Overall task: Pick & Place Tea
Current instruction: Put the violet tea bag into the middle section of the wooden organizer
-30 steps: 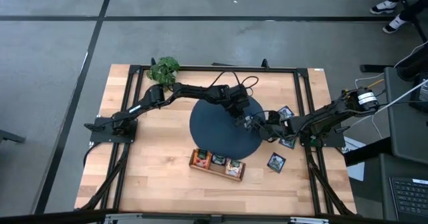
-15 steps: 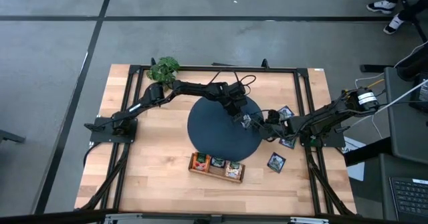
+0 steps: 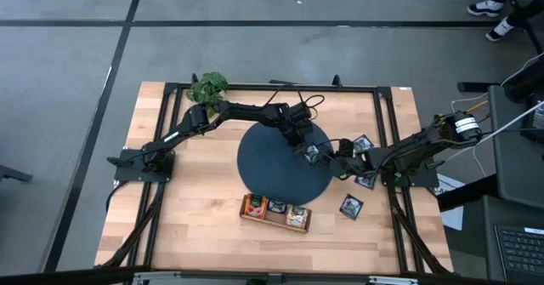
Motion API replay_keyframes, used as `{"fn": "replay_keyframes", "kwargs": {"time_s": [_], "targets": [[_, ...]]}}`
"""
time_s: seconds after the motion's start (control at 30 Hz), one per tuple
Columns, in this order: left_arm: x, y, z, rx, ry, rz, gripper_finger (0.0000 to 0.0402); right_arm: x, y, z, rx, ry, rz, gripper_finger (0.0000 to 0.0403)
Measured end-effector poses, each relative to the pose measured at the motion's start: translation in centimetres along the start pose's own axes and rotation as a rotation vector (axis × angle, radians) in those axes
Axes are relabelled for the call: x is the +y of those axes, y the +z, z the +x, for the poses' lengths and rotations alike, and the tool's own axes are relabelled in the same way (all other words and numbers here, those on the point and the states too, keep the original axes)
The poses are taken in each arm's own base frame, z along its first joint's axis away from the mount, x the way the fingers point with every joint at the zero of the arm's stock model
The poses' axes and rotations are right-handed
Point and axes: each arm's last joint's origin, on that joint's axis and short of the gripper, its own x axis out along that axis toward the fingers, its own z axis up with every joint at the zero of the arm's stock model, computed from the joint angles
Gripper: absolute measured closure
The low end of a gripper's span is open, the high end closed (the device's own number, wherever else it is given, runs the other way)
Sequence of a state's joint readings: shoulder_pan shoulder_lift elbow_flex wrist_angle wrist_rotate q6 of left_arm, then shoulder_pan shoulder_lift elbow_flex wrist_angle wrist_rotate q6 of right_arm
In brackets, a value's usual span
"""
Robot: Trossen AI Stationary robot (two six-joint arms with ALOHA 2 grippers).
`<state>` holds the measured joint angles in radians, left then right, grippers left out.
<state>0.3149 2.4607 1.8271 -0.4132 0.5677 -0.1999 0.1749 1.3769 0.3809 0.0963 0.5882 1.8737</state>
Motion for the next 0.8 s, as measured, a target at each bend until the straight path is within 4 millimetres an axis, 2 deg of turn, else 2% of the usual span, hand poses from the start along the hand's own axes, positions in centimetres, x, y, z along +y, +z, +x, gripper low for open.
{"fn": "replay_keyframes", "kwargs": {"time_s": [0.23,0.43,0.67,0.8], "targets": [[-0.4,0.2,-2.6,0.030,-0.034,0.085,0.0387,0.6,-0.2,0.0,0.017,0.054,-0.036,0.0400],[-1.2,0.7,-7.0,0.055,-0.026,0.132,0.0386,1.5,-0.4,-0.1,0.059,0.131,-0.074,0.0401],[-1.1,-0.6,-10.0,0.183,-0.041,0.120,0.0386,4.4,-0.4,-1.1,0.256,0.381,-0.192,0.0402],[-0.8,-1.5,-10.7,0.258,-0.059,0.114,0.0386,6.6,-0.1,-1.7,0.413,0.455,-0.305,0.0402]]}}
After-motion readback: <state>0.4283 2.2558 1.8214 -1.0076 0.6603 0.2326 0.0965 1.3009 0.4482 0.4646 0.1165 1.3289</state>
